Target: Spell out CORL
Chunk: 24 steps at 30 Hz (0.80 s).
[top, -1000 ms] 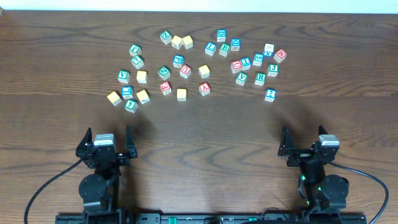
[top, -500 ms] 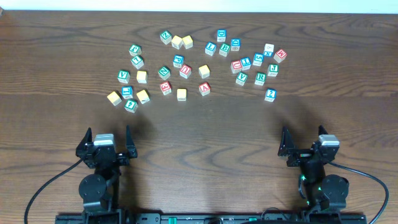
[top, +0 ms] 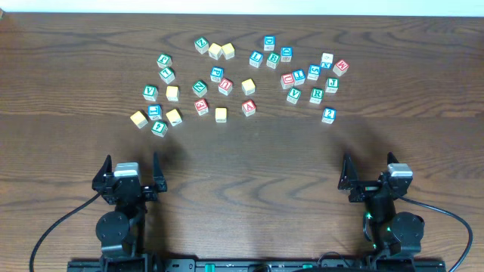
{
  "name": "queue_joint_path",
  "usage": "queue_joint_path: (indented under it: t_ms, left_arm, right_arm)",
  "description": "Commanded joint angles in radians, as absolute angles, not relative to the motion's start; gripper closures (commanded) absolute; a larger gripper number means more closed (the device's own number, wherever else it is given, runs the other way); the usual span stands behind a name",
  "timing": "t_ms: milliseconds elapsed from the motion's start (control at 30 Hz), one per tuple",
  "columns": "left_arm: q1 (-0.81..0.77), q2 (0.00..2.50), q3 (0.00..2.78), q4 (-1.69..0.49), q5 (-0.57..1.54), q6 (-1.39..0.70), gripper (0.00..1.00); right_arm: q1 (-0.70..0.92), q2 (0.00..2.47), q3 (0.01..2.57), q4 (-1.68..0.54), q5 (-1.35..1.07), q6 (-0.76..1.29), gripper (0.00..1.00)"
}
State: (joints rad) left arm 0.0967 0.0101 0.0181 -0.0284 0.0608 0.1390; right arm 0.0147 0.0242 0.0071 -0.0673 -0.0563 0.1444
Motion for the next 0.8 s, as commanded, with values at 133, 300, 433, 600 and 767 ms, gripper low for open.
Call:
queue_joint_path:
  t_ms: [133,300,433,600,767]
  left_arm:
    - [0.101,0.006,0.004,-0.066,0.059,0.149,0.02]
    - [0.101,0.006,0.004,-0.066,0.059,0.149,0.03]
    - [0.101,0.006,0.004,-0.065,0.059,0.149,0.02]
    - [0.101,0.006,0.004,-0.059,0.060,0.149,0.02]
    - [0.101,0.006,0.004,-0.051,0.060,0.149,0.02]
  right_arm:
    - [0.001,0.020,0.006,-0.071,-0.062,0.141,0.01]
    - [0.001,0.020,0.006,-0.071,-0.062,0.141,0.01]
    - [0.001,0.020,0.006,-0.071,-0.062,0.141,0.01]
    - [0.001,0.020,0.006,-0.071,-0.062,0.141,0.01]
    - [0.001,0.020,0.006,-0.071,-0.062,0.141,0.01]
